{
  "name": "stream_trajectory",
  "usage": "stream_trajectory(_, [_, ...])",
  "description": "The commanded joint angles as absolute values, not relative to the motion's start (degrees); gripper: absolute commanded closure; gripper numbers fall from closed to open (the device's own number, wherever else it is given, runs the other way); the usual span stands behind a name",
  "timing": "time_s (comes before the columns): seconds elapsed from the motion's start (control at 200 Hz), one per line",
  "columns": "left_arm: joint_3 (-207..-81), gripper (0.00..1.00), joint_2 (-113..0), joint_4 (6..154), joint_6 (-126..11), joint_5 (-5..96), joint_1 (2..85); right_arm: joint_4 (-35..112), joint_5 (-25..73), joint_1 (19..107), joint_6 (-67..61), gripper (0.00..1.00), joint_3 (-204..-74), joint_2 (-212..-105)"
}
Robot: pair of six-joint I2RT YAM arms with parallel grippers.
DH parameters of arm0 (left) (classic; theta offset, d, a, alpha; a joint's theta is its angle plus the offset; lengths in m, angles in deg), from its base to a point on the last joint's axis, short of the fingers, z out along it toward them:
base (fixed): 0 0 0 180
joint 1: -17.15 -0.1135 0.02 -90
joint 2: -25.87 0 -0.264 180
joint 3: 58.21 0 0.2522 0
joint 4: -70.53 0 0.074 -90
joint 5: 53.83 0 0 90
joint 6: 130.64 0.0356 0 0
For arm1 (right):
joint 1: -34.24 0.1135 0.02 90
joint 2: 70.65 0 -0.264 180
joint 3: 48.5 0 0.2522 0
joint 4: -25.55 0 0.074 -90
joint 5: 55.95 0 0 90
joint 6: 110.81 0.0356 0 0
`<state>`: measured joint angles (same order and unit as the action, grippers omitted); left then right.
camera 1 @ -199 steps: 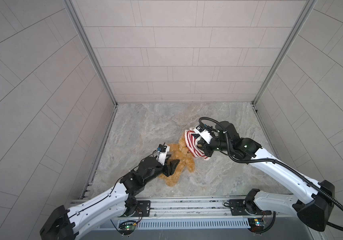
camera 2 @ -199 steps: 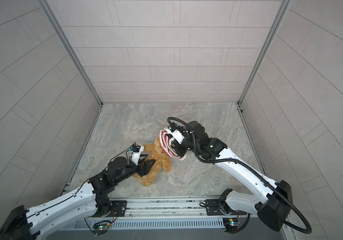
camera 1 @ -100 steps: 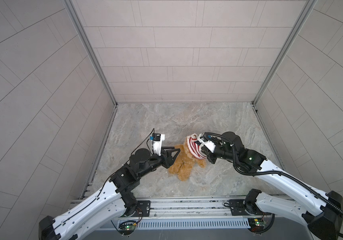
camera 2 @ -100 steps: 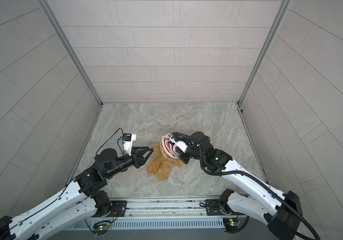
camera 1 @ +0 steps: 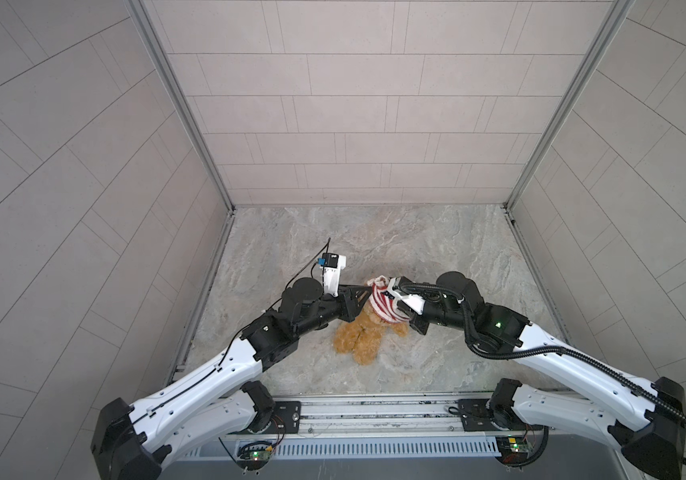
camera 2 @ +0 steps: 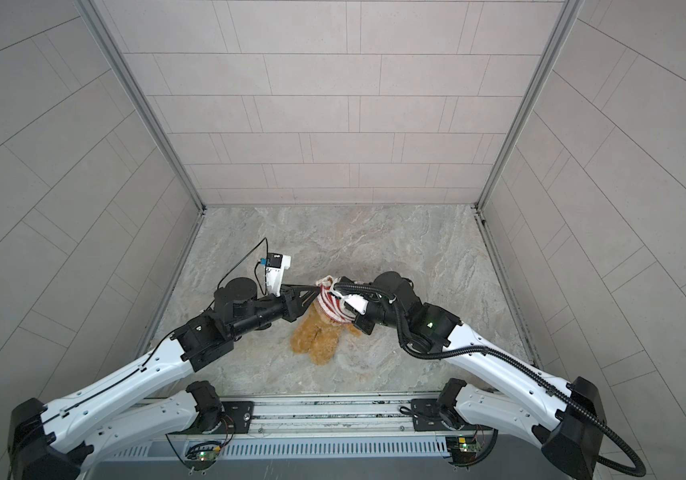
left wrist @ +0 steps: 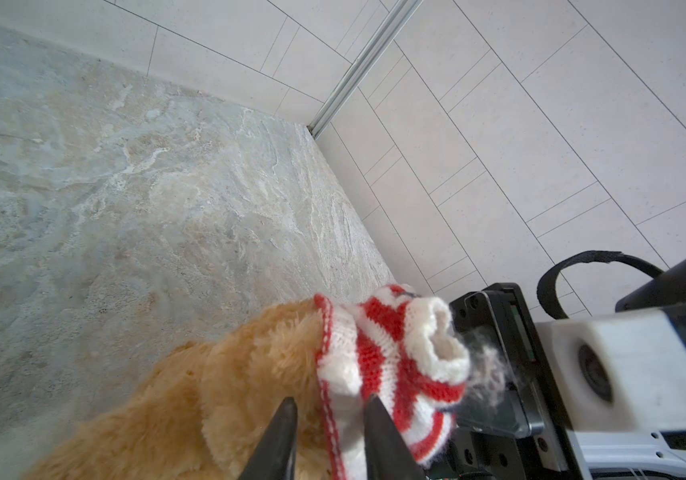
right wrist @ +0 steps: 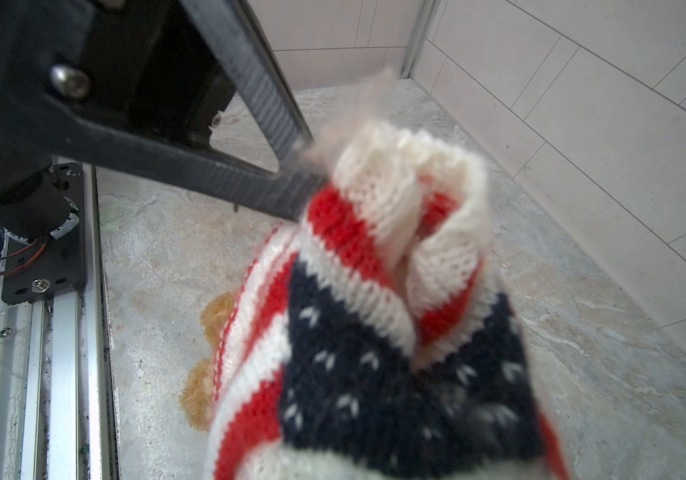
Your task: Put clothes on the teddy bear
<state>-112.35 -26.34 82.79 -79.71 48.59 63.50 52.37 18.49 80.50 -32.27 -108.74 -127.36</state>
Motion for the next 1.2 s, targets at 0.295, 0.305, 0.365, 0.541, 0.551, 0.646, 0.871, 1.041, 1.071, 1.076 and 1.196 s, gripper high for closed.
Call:
stream_trajectory(0.295, [-116.2, 0.80, -26.3, 84.3, -78.7, 47.8, 63.2, 49.5, 18.6, 82.1, -35.5, 1.00, -108.6, -124.3])
stream_trajectory(0.305, [-116.3, 0.80, -26.3, 84.5, -78.6, 47.8, 63.2, 49.5, 18.6, 82.1, -35.5, 1.00, -108.7, -124.3])
stream_trajectory(0.365, [-116.4, 0.82, -26.2, 85.2, -78.3, 47.4, 63.1, 49.6, 18.8, 82.1, -35.6, 1.00, -108.6, -124.0])
stream_trajectory(0.541, [-115.8, 0.93, -25.4, 85.5, -78.3, 47.0, 63.1, 49.5, 19.1, 82.4, -35.7, 1.00, -108.8, -123.6])
stream_trajectory(0.551, [-115.7, 0.94, -25.3, 85.5, -78.3, 46.9, 63.2, 49.5, 19.1, 82.4, -35.7, 1.00, -108.8, -123.6])
stream_trajectory(0.646, [-115.4, 1.00, -24.2, 86.1, -78.3, 46.0, 63.2, 49.6, 19.5, 82.5, -35.7, 1.00, -108.9, -123.5])
stream_trajectory(0.871, [-113.2, 1.00, -20.9, 88.9, -78.7, 45.4, 58.8, 49.6, 19.9, 82.8, -36.2, 1.00, -108.7, -122.3])
stream_trajectory(1.041, [-110.9, 1.00, -19.8, 89.3, -79.1, 46.6, 55.4, 48.2, 19.8, 82.9, -35.9, 1.00, -107.6, -120.9])
stream_trajectory(1.071, [-110.7, 1.00, -19.9, 89.4, -79.0, 46.7, 55.0, 48.0, 19.8, 82.9, -35.9, 1.00, -107.4, -120.6])
stream_trajectory(1.076, [-110.6, 1.00, -19.9, 89.4, -79.0, 46.7, 55.0, 48.0, 19.8, 82.9, -35.9, 1.00, -107.4, -120.6])
stream_trajectory(1.196, [-108.1, 1.00, -20.6, 89.5, -79.3, 46.8, 53.7, 47.2, 19.6, 82.9, -36.1, 1.00, -106.7, -119.4])
